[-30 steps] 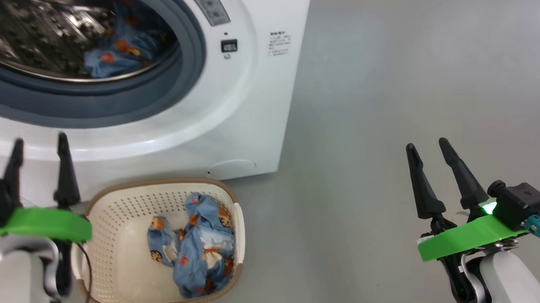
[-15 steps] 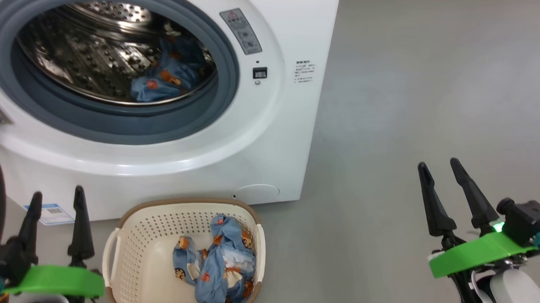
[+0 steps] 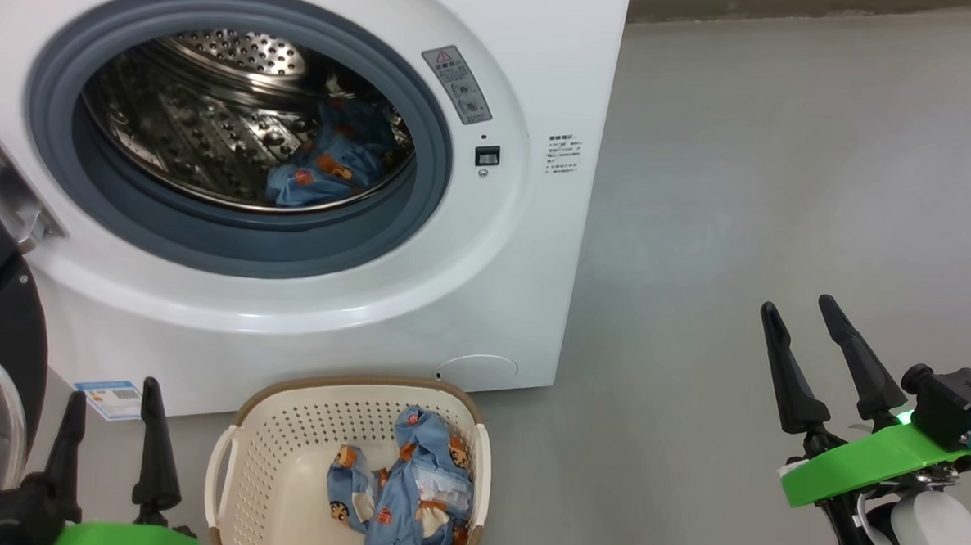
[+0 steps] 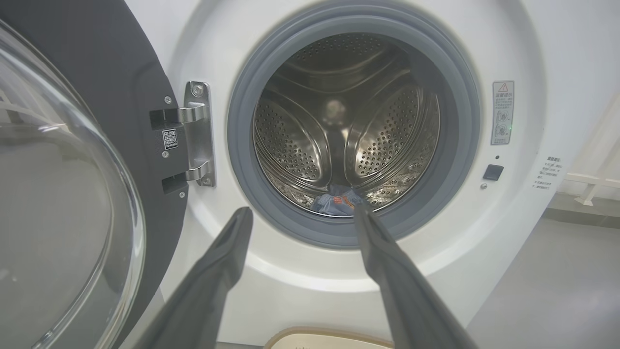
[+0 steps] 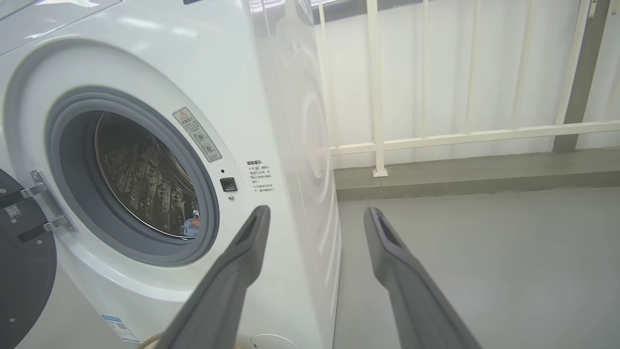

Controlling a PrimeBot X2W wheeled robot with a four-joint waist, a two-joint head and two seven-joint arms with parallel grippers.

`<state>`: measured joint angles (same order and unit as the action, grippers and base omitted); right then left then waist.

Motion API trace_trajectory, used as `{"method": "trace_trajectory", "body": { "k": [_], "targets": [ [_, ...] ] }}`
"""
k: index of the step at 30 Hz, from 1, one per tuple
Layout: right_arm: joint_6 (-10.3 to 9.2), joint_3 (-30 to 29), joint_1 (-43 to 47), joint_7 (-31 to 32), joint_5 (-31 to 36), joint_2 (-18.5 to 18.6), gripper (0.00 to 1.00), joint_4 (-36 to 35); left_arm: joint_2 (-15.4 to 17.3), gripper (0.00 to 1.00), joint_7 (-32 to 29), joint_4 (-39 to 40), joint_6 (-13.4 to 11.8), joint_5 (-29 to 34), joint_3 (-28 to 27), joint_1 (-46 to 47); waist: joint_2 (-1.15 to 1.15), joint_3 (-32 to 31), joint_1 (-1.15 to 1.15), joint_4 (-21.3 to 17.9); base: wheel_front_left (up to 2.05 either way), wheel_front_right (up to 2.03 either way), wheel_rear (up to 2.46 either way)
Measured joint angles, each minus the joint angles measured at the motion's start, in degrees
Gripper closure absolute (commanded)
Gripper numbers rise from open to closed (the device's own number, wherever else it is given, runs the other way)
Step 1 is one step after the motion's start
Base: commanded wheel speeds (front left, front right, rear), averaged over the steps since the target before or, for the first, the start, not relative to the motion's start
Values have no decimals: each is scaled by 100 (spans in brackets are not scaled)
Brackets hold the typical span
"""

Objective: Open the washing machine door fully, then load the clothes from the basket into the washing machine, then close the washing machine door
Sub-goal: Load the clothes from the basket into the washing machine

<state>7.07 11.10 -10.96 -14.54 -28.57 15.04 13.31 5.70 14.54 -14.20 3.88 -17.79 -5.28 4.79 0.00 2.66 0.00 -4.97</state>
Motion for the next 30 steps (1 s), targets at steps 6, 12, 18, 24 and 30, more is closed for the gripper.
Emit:
{"method": "trace_trajectory", "body": {
  "k": [6,12,18,24,30],
  "targets": [
    [0,11,0,0,-20,63,0,8,-15,0,1,94,-41,-31,67,-44,0,-42,0,28,0,0,0],
    [0,18,0,0,-21,83,0,7,-15,0,1,165,-48,-32,98,-44,0,0,0,32,0,0,0],
    [0,31,0,0,-21,83,0,7,-15,0,1,169,-51,-60,119,-44,0,17,0,26,0,0,0],
    [0,51,0,0,-21,83,0,10,-14,0,1,169,-90,-82,125,-44,0,9,0,12,0,0,0],
    [0,59,-1,0,-21,83,0,22,-13,0,1,168,-91,-82,138,-44,0,15,0,6,0,0,0]
  ]
}}
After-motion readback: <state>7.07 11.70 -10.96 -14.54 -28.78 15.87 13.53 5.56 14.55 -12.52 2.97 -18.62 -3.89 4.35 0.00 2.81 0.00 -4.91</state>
